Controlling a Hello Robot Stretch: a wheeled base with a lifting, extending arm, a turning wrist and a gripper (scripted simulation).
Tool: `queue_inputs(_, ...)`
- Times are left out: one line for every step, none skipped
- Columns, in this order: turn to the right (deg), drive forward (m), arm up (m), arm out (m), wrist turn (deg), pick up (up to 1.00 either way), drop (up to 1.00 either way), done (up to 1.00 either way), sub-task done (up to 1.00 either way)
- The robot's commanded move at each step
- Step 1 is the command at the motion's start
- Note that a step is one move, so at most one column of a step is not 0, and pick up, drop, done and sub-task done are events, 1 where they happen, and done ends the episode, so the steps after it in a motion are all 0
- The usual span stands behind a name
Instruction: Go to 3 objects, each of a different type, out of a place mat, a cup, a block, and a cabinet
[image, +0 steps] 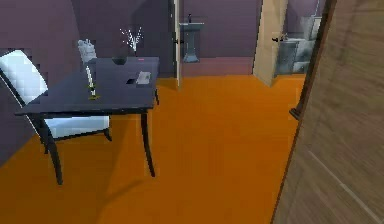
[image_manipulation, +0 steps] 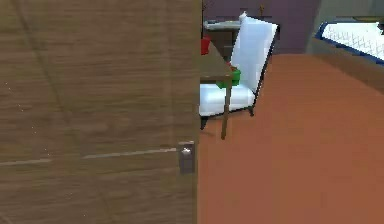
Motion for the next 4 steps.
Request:
queue_inputs(0.0,1.0,0.0,0.0,0.0,0.0,0.0,0.0,0.0)
queue_inputs(-3.0,0.0,0.0,0.0,0.0,0.0,0.0,0.0,0.0)
queue_inputs(0.0,0.05,0.0,0.0,0.0,0.0,0.0,0.0,0.0)
queue_inputs(15.0,0.0,0.0,0.0,0.0,0.0,0.0,0.0,0.0)
